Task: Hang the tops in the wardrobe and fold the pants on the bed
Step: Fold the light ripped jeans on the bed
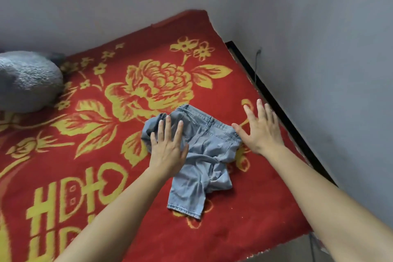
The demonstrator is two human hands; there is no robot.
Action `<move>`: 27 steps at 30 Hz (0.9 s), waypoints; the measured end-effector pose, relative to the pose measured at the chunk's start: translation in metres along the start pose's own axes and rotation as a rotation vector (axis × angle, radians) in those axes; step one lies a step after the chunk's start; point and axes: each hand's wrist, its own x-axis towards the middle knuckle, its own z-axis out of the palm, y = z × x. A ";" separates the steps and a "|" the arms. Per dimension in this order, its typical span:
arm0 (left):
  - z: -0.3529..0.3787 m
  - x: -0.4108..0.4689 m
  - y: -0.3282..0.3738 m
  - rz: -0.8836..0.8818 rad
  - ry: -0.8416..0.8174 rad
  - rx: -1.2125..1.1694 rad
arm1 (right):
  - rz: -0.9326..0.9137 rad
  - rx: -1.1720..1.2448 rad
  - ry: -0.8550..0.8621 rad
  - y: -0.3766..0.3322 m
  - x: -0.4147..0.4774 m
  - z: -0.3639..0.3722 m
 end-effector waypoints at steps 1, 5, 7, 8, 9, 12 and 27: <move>0.021 0.010 0.001 0.016 -0.013 -0.003 | 0.018 0.024 -0.010 0.002 0.005 0.021; 0.117 0.037 -0.001 0.091 -0.105 0.017 | 0.058 0.074 -0.069 0.004 0.007 0.119; 0.163 0.043 -0.006 0.125 -0.222 0.045 | 0.063 0.093 -0.122 -0.002 0.001 0.164; 0.185 0.044 -0.009 0.134 -0.291 0.060 | 0.051 0.090 -0.141 -0.005 0.000 0.184; 0.206 0.044 -0.014 0.135 -0.356 0.067 | 0.025 0.072 -0.144 -0.007 0.001 0.200; 0.247 0.037 -0.030 0.135 -0.379 0.086 | -0.044 0.011 -0.061 -0.007 0.028 0.224; 0.220 0.080 -0.028 0.234 0.085 -0.071 | 0.485 0.414 -0.373 -0.021 0.036 0.278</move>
